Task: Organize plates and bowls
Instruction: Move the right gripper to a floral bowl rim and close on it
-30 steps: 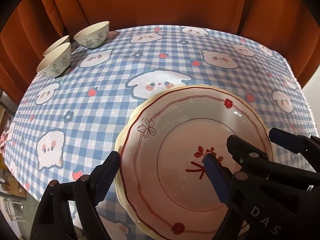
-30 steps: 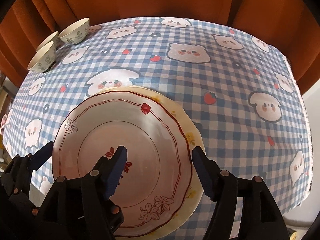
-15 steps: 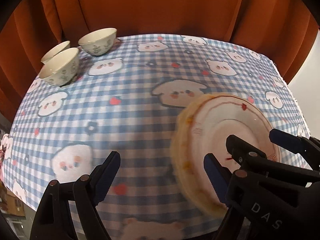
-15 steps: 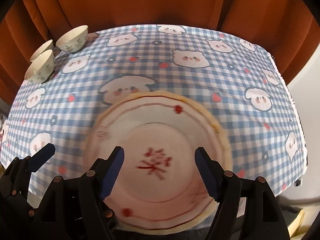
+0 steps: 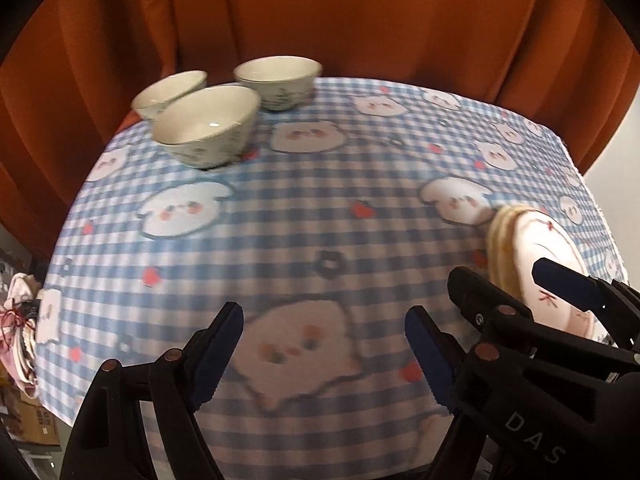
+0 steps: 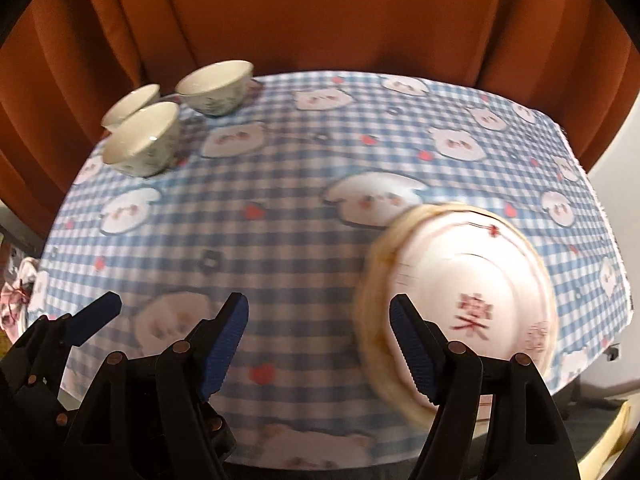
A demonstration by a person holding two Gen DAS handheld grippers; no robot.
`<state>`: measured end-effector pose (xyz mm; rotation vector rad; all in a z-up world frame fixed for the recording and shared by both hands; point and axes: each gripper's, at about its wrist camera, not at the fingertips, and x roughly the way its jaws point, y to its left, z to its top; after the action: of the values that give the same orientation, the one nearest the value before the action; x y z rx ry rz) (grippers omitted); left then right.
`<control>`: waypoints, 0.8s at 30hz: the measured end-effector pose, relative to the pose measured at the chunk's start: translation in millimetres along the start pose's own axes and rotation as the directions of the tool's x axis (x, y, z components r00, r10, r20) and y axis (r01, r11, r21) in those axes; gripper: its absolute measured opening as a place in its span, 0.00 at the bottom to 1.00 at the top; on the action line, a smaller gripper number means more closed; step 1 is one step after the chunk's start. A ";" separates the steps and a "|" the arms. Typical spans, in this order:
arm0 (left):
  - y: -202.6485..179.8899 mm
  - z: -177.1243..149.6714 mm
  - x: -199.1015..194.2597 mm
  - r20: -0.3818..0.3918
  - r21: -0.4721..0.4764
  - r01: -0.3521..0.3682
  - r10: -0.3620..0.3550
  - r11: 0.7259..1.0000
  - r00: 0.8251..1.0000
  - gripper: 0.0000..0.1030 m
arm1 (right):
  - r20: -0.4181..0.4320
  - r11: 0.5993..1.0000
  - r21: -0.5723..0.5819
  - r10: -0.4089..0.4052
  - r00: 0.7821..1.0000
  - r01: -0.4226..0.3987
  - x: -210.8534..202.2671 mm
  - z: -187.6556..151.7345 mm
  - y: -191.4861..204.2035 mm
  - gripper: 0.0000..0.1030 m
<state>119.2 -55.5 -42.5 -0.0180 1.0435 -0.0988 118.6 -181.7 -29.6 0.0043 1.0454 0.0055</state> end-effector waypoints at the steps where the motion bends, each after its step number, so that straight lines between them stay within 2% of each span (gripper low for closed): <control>1: 6.8 2.3 -0.3 -0.002 -0.004 -0.005 0.005 1.000 1.000 0.82 | 0.000 1.000 -0.001 0.004 1.000 -0.004 0.7 2.2 6.3 0.74; 5: 31.9 16.2 3.7 -0.003 -0.030 -0.023 0.023 0.999 1.000 0.79 | -0.007 1.000 -0.012 0.012 1.000 -0.012 7.4 18.1 35.0 0.74; 13: 79.7 55.4 27.1 0.005 -0.088 -0.101 0.101 0.991 0.995 0.77 | 0.002 0.997 -0.060 0.046 0.999 -0.046 41.6 62.8 81.9 0.74; 23: 113.9 110.6 59.9 0.018 -0.133 -0.181 0.185 0.974 0.983 0.73 | 0.016 0.987 -0.098 0.129 0.992 -0.127 85.9 123.3 116.0 0.74; 24: 116.2 115.9 62.7 0.019 -0.140 -0.186 0.191 0.973 0.981 0.76 | 0.020 0.986 -0.099 0.137 0.990 -0.135 88.1 127.4 117.0 0.74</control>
<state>259.1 50.8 -45.4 -0.0452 1.0129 0.1458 272.7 -64.3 -41.2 -0.0127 1.0158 0.1798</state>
